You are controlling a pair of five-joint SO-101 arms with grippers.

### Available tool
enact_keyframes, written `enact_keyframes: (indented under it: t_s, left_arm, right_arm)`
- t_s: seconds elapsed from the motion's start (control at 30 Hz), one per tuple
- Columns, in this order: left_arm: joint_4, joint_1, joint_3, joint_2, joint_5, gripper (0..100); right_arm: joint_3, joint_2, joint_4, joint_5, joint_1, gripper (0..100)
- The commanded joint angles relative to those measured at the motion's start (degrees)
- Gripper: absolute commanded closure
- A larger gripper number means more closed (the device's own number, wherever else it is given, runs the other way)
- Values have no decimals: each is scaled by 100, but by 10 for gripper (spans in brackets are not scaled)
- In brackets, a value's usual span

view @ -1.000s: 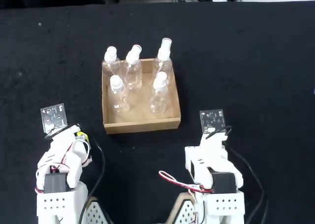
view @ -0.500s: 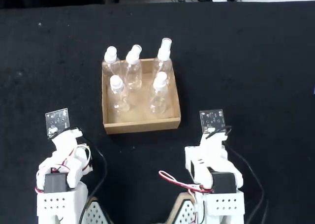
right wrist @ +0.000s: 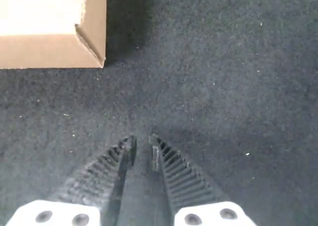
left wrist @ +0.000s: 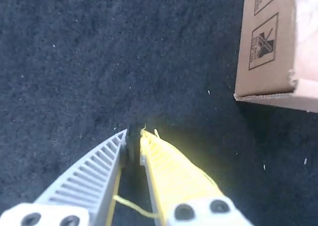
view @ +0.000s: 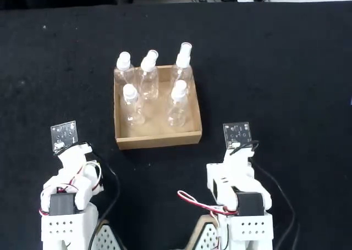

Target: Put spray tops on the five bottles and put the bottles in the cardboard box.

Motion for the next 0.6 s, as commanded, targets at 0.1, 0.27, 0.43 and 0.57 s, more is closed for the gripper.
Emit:
enact_keyframes:
  t_s: [0.1, 0.27, 0.43, 0.57]
  left_arm:
    - [88, -4, 75, -132, -26, 970]
    - [88, -4, 75, -123, -26, 970]
    - [88, -4, 75, -123, -26, 970]
    - [88, -4, 75, -123, -26, 970]
  right_arm:
    - [-22, -558, 35, 0, -79, 987]
    - [-22, -558, 35, 0, -79, 987]
    - [-22, -558, 35, 0, -79, 987]
    - [-22, -558, 35, 0, -79, 987]
